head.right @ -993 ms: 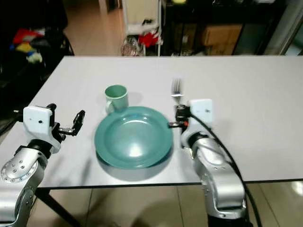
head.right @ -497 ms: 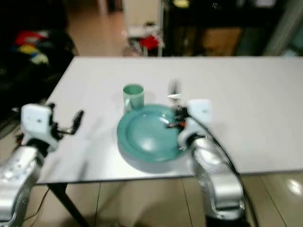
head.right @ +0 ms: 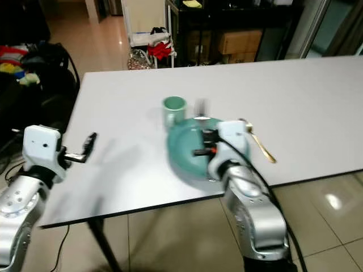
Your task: Setting the table
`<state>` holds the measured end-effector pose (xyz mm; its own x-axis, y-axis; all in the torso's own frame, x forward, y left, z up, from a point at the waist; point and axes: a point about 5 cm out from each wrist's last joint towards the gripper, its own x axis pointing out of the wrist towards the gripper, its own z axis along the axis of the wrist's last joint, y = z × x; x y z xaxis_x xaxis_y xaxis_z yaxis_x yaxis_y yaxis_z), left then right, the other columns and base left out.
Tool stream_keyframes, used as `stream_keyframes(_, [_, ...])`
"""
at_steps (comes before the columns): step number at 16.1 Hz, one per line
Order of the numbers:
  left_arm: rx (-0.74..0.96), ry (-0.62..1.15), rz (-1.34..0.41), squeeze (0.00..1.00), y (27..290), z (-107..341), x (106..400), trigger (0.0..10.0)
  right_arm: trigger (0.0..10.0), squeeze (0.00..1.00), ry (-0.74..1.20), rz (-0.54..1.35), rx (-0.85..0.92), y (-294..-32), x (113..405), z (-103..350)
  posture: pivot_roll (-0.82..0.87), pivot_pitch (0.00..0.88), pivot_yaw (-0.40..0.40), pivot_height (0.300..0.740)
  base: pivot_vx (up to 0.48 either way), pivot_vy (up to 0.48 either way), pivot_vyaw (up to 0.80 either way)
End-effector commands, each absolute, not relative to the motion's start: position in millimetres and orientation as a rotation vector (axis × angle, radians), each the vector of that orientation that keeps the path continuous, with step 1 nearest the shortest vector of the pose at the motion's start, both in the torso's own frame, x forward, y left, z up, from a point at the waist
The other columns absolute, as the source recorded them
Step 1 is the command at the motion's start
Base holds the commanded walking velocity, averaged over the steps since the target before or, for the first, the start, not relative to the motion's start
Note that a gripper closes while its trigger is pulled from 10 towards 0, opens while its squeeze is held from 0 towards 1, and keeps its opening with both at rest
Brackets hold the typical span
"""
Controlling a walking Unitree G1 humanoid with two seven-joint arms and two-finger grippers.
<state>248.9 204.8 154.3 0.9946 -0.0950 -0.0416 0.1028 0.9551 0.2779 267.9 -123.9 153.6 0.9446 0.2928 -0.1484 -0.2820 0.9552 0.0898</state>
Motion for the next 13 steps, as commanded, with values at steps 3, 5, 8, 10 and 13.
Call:
stream_keyframes(3, [0.194, 0.029, -0.095, 0.00, 198.5, 155.0, 251.5, 10.0, 10.0, 0.00, 0.156, 0.284, 0.062, -127.9, 271.4, 156.7, 0.10, 0.000, 0.036, 0.740, 0.000, -0.320, 0.00])
stream_keyframes(5, [0.226, 0.032, -0.105, 0.00, 198.0, 155.7, 252.6, 10.0, 10.0, 0.00, 0.154, 0.289, 0.063, -126.6, 273.0, 157.5, 0.10, 0.000, 0.037, 0.740, 0.000, 0.000, 0.00])
stream_keyframes(8, [0.254, 0.040, -0.112, 0.00, 198.0, 155.2, 253.2, 10.0, 10.0, 0.00, 0.153, 0.322, 0.084, -121.5, 278.0, 160.1, 0.10, 0.000, 0.042, 0.740, 0.000, 0.000, 0.00])
stream_keyframes(10, [0.261, 0.052, -0.132, 0.00, 198.4, 154.3, 253.5, 10.0, 10.0, 0.00, 0.180, 0.402, 0.088, -110.7, 287.7, 161.0, 0.10, 0.000, 0.052, 0.740, 0.000, 0.000, 0.00])
stream_keyframes(13, [0.285, 0.068, -0.175, 0.00, 198.4, 155.1, 253.4, 10.0, 10.0, 0.00, 0.235, 0.475, 0.108, -92.3, 304.8, 160.7, 0.10, 0.000, 0.054, 0.740, 0.000, 0.000, 0.00])
